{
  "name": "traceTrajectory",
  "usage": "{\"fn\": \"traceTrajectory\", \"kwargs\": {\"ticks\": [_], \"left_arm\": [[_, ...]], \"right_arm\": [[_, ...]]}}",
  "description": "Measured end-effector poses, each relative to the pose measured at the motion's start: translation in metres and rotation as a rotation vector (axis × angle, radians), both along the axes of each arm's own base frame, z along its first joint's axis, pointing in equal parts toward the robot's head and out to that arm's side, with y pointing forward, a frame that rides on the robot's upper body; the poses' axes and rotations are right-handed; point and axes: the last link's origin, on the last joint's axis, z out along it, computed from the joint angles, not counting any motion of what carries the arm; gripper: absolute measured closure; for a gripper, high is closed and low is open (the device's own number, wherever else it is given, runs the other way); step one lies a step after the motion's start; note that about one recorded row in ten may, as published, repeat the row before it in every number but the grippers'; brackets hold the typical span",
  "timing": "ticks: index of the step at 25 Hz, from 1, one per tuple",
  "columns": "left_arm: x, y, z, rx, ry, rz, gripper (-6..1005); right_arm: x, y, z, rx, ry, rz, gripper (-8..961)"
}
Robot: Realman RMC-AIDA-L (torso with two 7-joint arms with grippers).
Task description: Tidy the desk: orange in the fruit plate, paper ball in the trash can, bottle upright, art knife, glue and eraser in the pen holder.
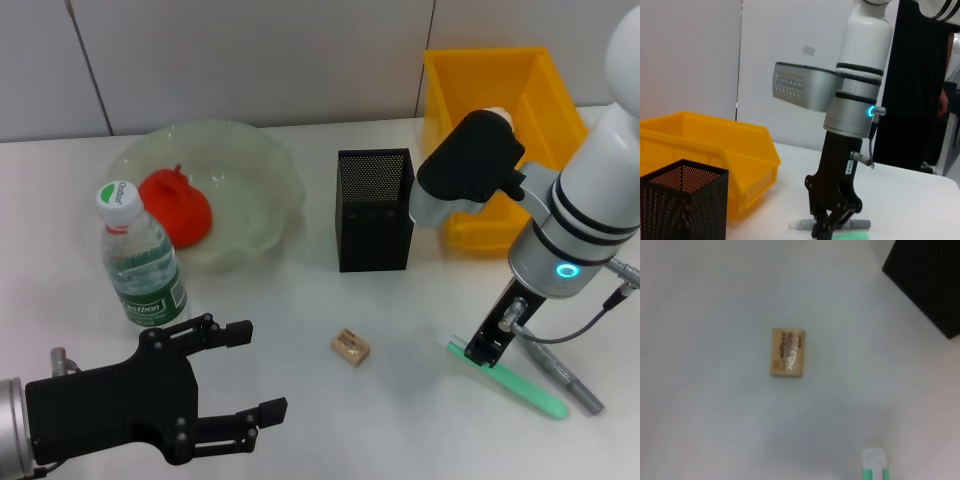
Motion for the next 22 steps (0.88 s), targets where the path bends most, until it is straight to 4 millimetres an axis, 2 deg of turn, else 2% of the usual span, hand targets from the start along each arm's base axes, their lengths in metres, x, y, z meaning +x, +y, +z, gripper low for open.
{"fn": "traceTrajectory", "kwargs": {"ticks": [6, 13, 22], "left_arm": [[0.0, 0.0, 0.0, 0.0, 0.001, 0.002, 138], [0.001, 0.001, 0.0, -0.001, -0.001, -0.003, 138], [0.002, 0.002, -0.001, -0.002, -0.001, -0.008, 138]], "right_arm": [[-0.013, 0.0, 0.009, 0.028, 0.02, 0.038, 916], [-0.018, -0.001, 0.012, 0.041, 0.028, 0.061, 917], [-0.046, 0.0, 0.028, 0.12, 0.08, 0.162, 917]]}}
